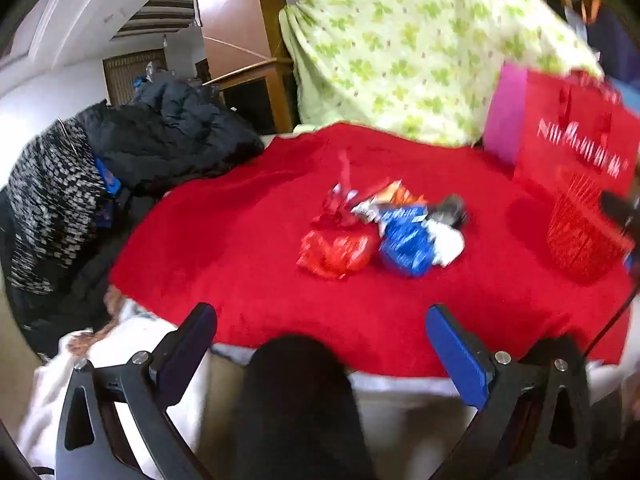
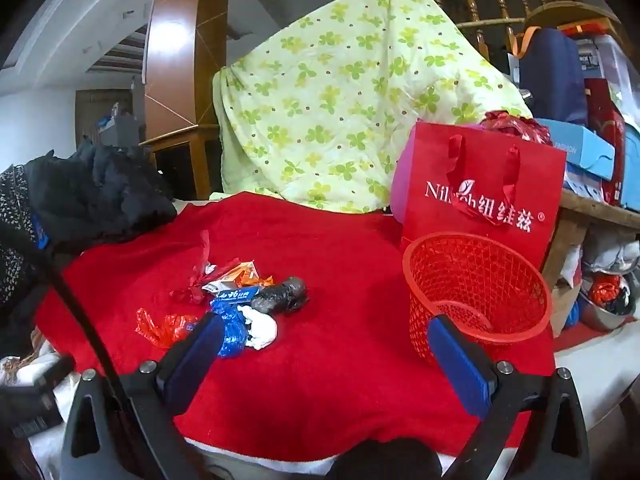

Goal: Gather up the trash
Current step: 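Move both tools toward the trash pile on the red cloth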

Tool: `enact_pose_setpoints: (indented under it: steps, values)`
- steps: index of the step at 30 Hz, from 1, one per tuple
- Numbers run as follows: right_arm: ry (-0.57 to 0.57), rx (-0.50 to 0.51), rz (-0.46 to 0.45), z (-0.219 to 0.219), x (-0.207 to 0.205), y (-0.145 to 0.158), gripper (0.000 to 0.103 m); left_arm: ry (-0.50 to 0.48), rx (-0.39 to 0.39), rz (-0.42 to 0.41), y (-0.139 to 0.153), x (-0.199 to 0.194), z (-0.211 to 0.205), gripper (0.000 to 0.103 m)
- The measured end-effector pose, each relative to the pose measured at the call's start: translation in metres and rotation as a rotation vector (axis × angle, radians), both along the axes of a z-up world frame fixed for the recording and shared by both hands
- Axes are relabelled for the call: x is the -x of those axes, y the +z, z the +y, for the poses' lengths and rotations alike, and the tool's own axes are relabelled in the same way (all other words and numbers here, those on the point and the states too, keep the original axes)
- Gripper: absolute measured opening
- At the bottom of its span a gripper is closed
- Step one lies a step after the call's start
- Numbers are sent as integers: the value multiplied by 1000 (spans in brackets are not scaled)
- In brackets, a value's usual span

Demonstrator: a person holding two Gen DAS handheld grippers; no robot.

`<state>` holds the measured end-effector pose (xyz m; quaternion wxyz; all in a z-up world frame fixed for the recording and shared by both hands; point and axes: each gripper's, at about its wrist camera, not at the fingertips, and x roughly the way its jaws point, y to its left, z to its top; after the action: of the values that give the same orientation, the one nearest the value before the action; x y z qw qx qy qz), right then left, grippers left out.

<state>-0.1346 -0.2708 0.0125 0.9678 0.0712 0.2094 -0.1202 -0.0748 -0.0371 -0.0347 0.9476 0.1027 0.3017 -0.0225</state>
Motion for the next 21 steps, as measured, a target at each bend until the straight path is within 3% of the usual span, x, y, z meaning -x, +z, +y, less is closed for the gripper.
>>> enact_pose_setpoints:
  steps: [2,6,10,21]
  values:
    - [-13,19,6,4,0,-2,103,-7,-8,2,0,6,-2,103]
    - [-23,50,11,9,1,1,103,-51,102,-13,7,12,12,103]
    - [-33,45,-9,10,6,5,103,-34,152,-13,8,16,20,103]
    - [-35,50,-40,16,15,16,103,-77,184,-36,12,22,18,103]
